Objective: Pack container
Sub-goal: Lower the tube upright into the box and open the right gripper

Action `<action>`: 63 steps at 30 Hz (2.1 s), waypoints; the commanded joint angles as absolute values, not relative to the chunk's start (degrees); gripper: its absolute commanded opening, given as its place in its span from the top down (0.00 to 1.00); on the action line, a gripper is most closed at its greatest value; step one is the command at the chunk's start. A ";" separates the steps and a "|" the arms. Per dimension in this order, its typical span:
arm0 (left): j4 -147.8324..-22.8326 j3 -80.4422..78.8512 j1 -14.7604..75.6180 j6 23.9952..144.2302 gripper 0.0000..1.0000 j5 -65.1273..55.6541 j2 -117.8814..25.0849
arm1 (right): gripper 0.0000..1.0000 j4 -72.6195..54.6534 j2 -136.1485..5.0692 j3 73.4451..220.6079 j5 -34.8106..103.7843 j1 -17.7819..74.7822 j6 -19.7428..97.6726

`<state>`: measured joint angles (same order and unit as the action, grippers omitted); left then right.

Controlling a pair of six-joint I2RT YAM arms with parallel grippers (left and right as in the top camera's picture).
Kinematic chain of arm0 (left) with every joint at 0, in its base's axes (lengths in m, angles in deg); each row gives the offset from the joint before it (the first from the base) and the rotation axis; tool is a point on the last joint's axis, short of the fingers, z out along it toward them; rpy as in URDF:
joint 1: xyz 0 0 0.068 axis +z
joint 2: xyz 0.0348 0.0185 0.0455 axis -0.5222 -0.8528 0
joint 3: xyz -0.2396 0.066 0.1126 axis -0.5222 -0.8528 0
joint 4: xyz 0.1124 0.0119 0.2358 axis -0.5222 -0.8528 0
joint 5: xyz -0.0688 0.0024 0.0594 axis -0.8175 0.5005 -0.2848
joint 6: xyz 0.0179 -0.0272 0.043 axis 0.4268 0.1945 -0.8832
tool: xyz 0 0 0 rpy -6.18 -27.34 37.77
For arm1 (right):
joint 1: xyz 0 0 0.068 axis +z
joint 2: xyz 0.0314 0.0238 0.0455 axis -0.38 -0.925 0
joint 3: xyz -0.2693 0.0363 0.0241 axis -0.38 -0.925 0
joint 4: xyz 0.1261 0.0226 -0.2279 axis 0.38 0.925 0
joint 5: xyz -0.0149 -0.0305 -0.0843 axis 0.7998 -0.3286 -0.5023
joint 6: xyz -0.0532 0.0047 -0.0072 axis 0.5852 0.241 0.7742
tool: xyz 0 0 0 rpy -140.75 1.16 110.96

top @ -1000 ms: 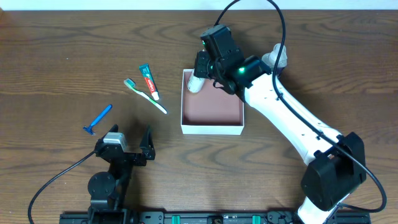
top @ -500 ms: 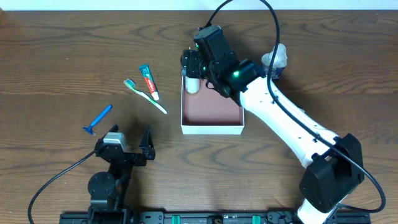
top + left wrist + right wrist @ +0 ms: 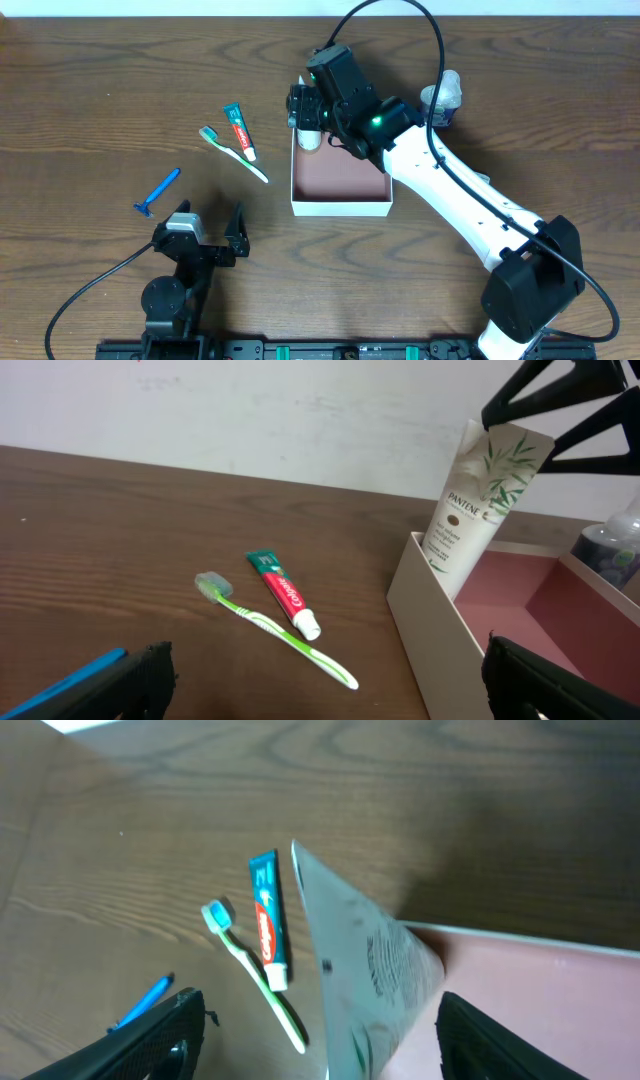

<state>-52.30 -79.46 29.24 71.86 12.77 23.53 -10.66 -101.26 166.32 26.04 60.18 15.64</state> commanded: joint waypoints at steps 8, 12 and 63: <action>-54.28 -80.44 29.54 71.77 0.02 12.16 23.51 | 0.52 -8.56 -101.55 167.17 26.50 60.66 11.16; -54.28 -80.44 29.54 71.77 0.02 12.16 23.51 | 0.57 -8.51 -101.55 167.17 26.69 60.66 9.37; -54.28 -80.44 29.54 71.77 0.02 12.16 23.51 | 0.23 -11.44 -98.29 169.83 27.81 59.07 11.99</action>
